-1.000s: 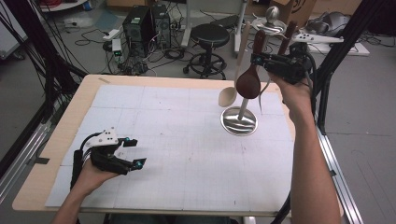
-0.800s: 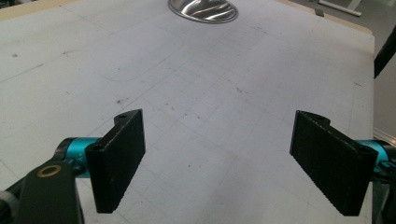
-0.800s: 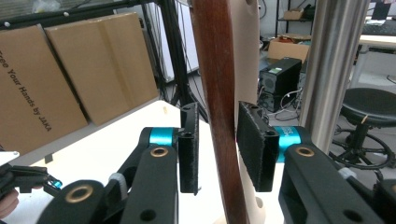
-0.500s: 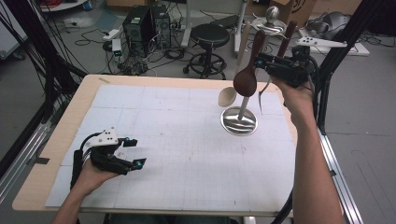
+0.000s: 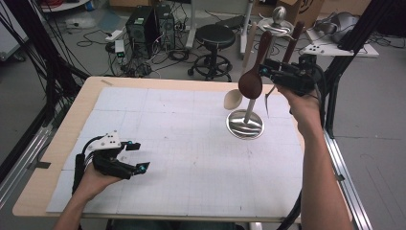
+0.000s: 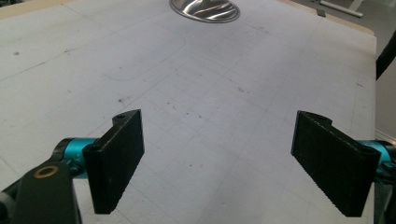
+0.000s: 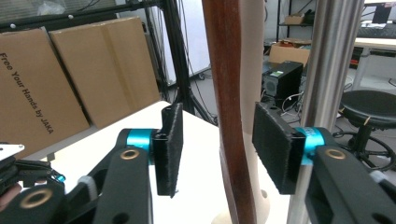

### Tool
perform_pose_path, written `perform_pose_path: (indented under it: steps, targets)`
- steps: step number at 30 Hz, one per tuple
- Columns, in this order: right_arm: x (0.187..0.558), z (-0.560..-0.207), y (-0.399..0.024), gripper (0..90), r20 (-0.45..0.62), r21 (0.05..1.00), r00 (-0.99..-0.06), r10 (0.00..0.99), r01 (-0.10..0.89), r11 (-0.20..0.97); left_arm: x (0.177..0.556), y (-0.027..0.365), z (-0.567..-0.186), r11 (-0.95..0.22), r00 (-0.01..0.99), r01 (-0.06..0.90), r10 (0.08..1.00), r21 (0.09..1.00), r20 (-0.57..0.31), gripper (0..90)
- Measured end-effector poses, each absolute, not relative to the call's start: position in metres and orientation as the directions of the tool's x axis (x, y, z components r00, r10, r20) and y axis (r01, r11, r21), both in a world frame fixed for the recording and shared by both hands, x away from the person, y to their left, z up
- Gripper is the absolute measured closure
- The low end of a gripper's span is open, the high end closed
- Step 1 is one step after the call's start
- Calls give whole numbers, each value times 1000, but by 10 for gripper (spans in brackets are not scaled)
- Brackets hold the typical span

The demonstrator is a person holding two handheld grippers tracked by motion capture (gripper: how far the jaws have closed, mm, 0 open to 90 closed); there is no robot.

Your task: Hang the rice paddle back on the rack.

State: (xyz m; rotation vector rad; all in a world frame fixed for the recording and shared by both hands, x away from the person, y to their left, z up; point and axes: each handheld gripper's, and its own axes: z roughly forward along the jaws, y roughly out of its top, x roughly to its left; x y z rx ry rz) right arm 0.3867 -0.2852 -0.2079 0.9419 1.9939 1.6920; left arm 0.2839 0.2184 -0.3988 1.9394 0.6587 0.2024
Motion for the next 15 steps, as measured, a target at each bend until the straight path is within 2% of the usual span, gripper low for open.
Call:
perform_pose_path:
  steps: [15]
  targets:
    - [378,-216,-283,420,138,970,-715,686,238,53,284,219,-399,-310,833,358,532,881,-151,175]
